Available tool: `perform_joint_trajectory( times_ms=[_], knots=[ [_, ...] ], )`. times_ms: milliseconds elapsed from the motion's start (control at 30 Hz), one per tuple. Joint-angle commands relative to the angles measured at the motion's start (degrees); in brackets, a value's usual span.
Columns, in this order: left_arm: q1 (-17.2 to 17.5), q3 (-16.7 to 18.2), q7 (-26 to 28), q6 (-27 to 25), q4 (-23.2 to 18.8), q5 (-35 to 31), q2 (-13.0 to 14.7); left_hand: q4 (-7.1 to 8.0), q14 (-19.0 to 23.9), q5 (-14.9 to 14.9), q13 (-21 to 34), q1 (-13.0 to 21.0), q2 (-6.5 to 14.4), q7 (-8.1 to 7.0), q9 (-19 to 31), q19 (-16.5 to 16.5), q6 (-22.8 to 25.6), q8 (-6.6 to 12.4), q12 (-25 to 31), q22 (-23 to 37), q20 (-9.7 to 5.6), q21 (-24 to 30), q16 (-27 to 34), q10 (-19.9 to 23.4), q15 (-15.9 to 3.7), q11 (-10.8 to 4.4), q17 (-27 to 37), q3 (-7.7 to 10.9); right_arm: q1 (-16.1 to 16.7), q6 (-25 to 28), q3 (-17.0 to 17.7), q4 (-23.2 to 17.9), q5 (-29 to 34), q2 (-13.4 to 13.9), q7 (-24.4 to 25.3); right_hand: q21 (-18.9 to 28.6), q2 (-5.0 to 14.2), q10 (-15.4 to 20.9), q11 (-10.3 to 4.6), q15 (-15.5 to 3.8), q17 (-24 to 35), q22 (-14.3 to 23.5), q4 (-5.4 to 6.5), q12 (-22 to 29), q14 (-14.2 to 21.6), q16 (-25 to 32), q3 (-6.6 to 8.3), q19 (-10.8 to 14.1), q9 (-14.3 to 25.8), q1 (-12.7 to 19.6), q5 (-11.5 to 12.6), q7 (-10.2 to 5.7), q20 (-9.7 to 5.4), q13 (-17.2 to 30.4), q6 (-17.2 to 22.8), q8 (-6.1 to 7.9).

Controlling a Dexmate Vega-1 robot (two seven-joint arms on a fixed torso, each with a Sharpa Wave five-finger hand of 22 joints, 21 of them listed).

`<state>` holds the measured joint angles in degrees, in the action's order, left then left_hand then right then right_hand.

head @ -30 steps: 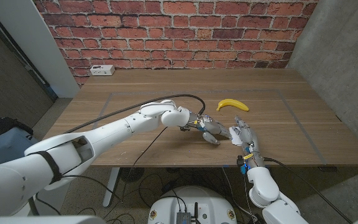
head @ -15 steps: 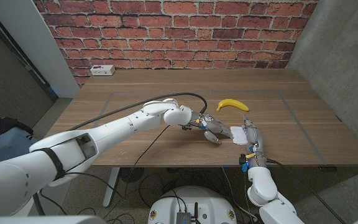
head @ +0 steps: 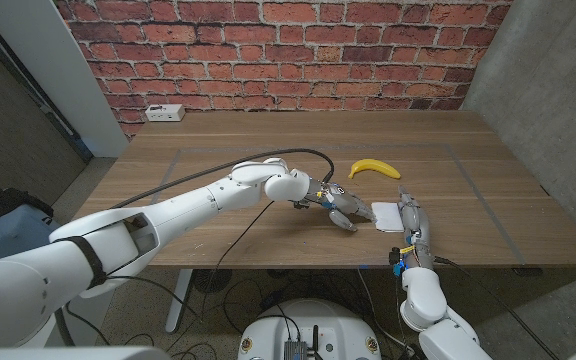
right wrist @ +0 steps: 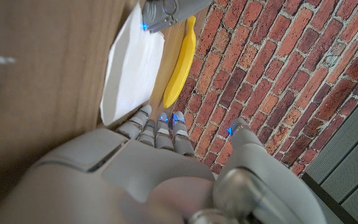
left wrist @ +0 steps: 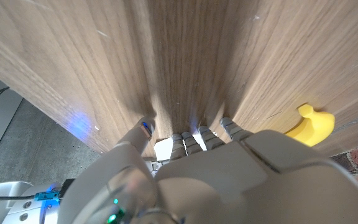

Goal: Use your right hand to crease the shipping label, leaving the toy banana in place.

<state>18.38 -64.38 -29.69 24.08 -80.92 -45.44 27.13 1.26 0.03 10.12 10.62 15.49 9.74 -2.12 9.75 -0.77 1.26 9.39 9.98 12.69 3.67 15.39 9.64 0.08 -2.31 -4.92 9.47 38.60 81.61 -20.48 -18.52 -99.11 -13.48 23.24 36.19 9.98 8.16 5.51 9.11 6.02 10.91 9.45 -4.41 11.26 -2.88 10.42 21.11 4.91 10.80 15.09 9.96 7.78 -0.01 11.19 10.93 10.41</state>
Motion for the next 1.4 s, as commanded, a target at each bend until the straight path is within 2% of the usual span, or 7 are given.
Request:
perform_joint_trajectory(
  times_ms=[33, 200, 267, 433, 1033, 1300, 1400],
  knots=[
    [-0.12, -0.35, -1.51, -1.67, -0.7, -0.27, -0.03, 0.13, -0.35, -0.33, 0.05, -0.48, 0.06, 0.01, 0.25, 0.07, -0.27, 0.5, 0.59, 0.15, 0.5, 0.22, 0.27, -0.04, -2.02, 0.19, 0.21, -0.36, -0.94, -6.13, 0.05, 1.79, 6.73, -0.65, 2.07, 0.68, -0.09, 0.39, 0.21, -0.24, 0.05, 0.29, -0.09, 0.56, 0.74, 0.54, -0.13, 1.12, 0.11, -0.23, 0.19, 0.86, -0.12, 0.16, 0.28, 0.52],
    [-0.2, -0.43, -1.33, -1.56, -0.69, -0.35, -0.05, 0.23, -0.39, -0.31, 0.05, -0.61, -0.01, 0.04, 0.25, -0.09, -0.34, 0.54, 0.63, 0.16, 0.54, 0.18, 0.29, -0.16, -2.04, 0.28, 0.2, -0.4, -0.62, -5.16, 0.13, 0.05, 9.82, -0.86, 2.98, 1.78, -0.2, 2.53, -0.02, -0.36, -0.25, 0.26, -0.67, 1.38, 3.46, 1.25, -0.04, 4.32, 0.1, 0.49, 0.31, 0.52, 0.36, 0.12, 2.41, 1.2],
    [-0.24, -0.41, -1.44, -1.59, -0.61, -0.19, -0.13, 0.29, -0.41, -0.3, 0.05, -0.67, 0.01, 0.03, 0.25, -0.15, -0.39, 0.54, 0.64, 0.16, 0.57, 0.17, 0.3, -0.19, -2.02, 0.3, 0.2, -0.4, -0.2, -3.11, 0.25, -1.43, 10.06, -0.62, 2.91, 2.28, -0.29, 3.67, 0.39, 0.13, -0.25, 0.3, -0.76, 1.67, 5.33, 1.69, -0.17, 6.28, 0.11, 0.56, 0.29, 0.42, 1.45, 0.1, 3.42, 1.38],
    [-0.4, -0.5, -1.43, -1.58, -0.41, -0.17, -0.29, 0.38, -0.43, -0.28, 0.05, -0.76, 0.0, -0.01, 0.25, -0.17, -0.44, 0.57, 0.7, 0.16, 0.57, 0.18, 0.32, -0.23, -2.02, 0.36, 0.19, -0.39, 0.7, 2.35, 0.13, -4.3, 7.9, -0.06, 1.55, 2.7, -0.73, 4.28, 0.82, 1.02, -0.31, 0.34, -1.04, 1.7, 6.86, 1.85, -0.39, 8.27, 0.12, 0.68, 0.26, 0.86, 3.34, 0.07, 3.78, 1.28],
    [-0.84, -0.94, -1.86, -1.51, -0.11, 0.03, -0.71, 0.65, -0.49, -0.21, 0.04, -0.99, 0.15, -0.05, 0.25, -0.32, -0.12, 0.85, 0.99, 0.18, 0.62, 0.22, 0.36, -0.08, -1.97, 0.59, 0.13, -0.22, 1.09, 6.26, -0.94, -3.78, 2.47, 1.1, -0.33, 2.13, -1.07, 4.35, 1.62, 1.66, -0.09, 0.34, -0.62, 1.49, 6.71, 1.52, -1.05, 7.87, 0.12, -0.2, 0.18, 1.54, 3.46, 0.05, 3.59, 0.99],
    [-0.63, -0.92, -2.17, -1.75, -0.77, 0.01, -0.49, 0.72, -0.49, -0.19, 0.04, -1.06, 0.15, -0.17, 0.26, -0.37, -0.05, 0.89, 1.04, 0.18, 0.61, 0.24, 0.37, -0.11, -2.06, 0.42, 0.1, -0.15, 1.01, 7.32, -1.12, -2.67, 2.2, 1.37, 0.73, 1.57, -0.98, 3.97, 1.51, 1.59, -0.05, 0.34, -0.53, 1.24, 6.06, 1.14, -1.19, 6.84, 0.12, -0.34, 0.22, 1.49, 2.85, 0.05, 3.52, 0.88],
    [-0.54, -0.89, -2.45, -1.79, -0.99, 0.12, -0.37, 0.71, -0.49, -0.18, 0.04, -1.06, 0.14, -0.17, 0.26, -0.42, -0.06, 0.9, 1.09, 0.18, 0.63, 0.24, 0.37, -0.04, -2.07, 0.47, 0.08, -0.12, 1.0, 7.04, -1.2, -2.21, 3.29, 1.12, 2.2, 1.13, -0.85, 3.57, 1.24, 1.03, -0.03, 0.35, -0.46, 1.02, 5.23, 0.76, -1.26, 5.83, 0.12, -0.43, 0.26, 1.36, 2.07, 0.05, 3.28, 0.74]
  ],
)
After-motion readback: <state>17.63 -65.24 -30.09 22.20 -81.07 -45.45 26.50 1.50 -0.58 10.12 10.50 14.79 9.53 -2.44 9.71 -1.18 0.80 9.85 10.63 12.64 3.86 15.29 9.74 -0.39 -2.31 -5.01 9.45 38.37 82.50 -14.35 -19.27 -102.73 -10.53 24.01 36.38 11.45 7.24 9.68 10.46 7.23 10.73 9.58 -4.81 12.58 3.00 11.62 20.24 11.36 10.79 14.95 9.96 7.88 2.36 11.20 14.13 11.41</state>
